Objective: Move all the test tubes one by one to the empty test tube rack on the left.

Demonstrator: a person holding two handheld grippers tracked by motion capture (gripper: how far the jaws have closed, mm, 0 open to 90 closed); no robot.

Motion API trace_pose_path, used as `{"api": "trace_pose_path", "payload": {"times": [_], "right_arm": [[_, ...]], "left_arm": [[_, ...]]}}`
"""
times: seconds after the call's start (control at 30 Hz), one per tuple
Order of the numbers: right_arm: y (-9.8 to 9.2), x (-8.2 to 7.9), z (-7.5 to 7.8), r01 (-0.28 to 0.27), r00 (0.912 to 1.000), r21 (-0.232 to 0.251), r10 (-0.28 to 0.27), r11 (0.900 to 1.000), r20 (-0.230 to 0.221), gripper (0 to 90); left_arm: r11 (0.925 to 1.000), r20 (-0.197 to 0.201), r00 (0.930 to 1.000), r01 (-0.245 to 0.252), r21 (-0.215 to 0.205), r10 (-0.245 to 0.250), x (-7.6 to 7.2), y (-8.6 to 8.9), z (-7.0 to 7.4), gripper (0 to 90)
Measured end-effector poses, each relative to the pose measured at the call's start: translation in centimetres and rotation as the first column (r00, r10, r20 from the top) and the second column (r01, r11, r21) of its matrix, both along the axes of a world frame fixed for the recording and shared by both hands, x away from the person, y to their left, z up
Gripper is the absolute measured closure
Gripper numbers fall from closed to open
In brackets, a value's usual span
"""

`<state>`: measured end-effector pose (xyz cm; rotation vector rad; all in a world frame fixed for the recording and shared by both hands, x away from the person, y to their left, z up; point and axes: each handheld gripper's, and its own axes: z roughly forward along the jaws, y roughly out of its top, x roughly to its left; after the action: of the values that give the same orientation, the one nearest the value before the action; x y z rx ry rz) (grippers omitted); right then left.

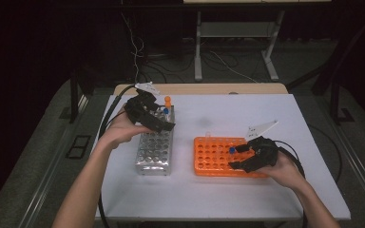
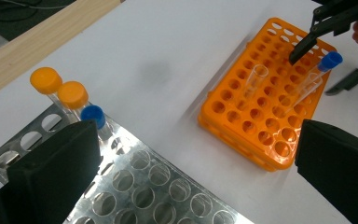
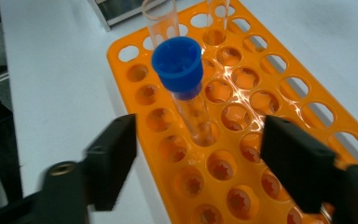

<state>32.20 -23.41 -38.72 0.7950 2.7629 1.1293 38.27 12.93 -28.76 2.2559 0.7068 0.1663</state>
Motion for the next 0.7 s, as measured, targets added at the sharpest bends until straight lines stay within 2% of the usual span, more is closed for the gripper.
{"api": "trace_pose_path", "payload": {"times": [0.27,0.4,0.57,0.7], "right_arm": [[0.6,0.4,-0.8,-0.007,1.0000,-0.016,0.007,1.000,0.006,51.8],[1.0,0.4,-0.9,-0.007,0.9996,-0.033,0.008,0.999,0.025,60.0],[1.3,0.4,-0.9,-0.003,0.9988,-0.043,0.005,0.999,0.049,74.9],[1.4,0.4,-0.7,-0.001,0.9981,-0.050,0.004,0.999,0.062,75.6]], "left_arm": [[0.9997,0.011,0.9997,0.020,-0.011,-0.020,-1.5,0.0,-0.5,0.0],[0.9996,0.014,0.9996,0.024,-0.014,-0.024,-1.8,0.0,-0.8,0.0],[0.9995,0.013,0.9996,0.025,-0.017,-0.025,-2.0,-0.1,-1.1,0.0],[0.9995,0.016,0.9995,0.028,-0.015,-0.028,-2.0,-0.2,-1.1,0.0]]}}
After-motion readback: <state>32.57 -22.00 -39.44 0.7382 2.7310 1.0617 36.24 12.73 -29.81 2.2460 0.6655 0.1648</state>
